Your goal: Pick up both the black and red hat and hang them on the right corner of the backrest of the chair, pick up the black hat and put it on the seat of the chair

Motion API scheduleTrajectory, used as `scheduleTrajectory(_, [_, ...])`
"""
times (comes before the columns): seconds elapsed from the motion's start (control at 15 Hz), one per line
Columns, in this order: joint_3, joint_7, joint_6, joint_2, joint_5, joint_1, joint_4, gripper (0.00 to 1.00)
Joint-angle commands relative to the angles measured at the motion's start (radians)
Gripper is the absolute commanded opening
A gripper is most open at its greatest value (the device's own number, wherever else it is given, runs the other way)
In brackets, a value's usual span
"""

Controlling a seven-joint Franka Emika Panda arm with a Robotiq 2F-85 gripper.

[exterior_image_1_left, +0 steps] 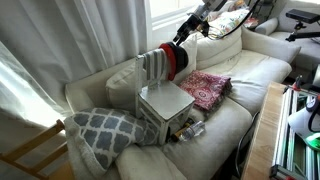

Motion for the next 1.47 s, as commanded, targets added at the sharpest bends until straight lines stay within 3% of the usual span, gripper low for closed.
scheduleTrajectory(0.0, [-0.002, -0.006, 0.006, 0.028, 0.048, 0.006, 0.019, 0.8])
scheduleTrajectory(0.27, [-0.003, -0.009, 0.011, 0.047, 0.082, 0.009, 0.034, 0.77])
scheduleTrajectory(0.4, [-0.005, -0.009, 0.011, 0.053, 0.09, 0.011, 0.038, 0.62])
scheduleTrajectory(0.53, [-0.006, -0.008, 0.015, 0.058, 0.097, 0.013, 0.044, 0.56])
scheduleTrajectory(0.67, [-0.008, -0.007, 0.018, 0.06, 0.101, 0.012, 0.049, 0.38])
scheduleTrajectory(0.87, [-0.009, -0.004, 0.021, 0.066, 0.105, 0.014, 0.055, 0.28])
scheduleTrajectory(0.93, [-0.01, -0.004, 0.02, 0.068, 0.106, 0.013, 0.056, 0.41])
scheduleTrajectory(1.07, [-0.01, -0.002, 0.019, 0.071, 0.106, 0.013, 0.059, 0.5])
scheduleTrajectory(1.13, [-0.01, -0.002, 0.021, 0.073, 0.107, 0.014, 0.061, 0.19])
scheduleTrajectory(1.27, [-0.011, 0.0, 0.022, 0.075, 0.106, 0.014, 0.065, 0.23])
scheduleTrajectory(1.4, [-0.012, 0.0, 0.024, 0.079, 0.104, 0.013, 0.068, 0.07])
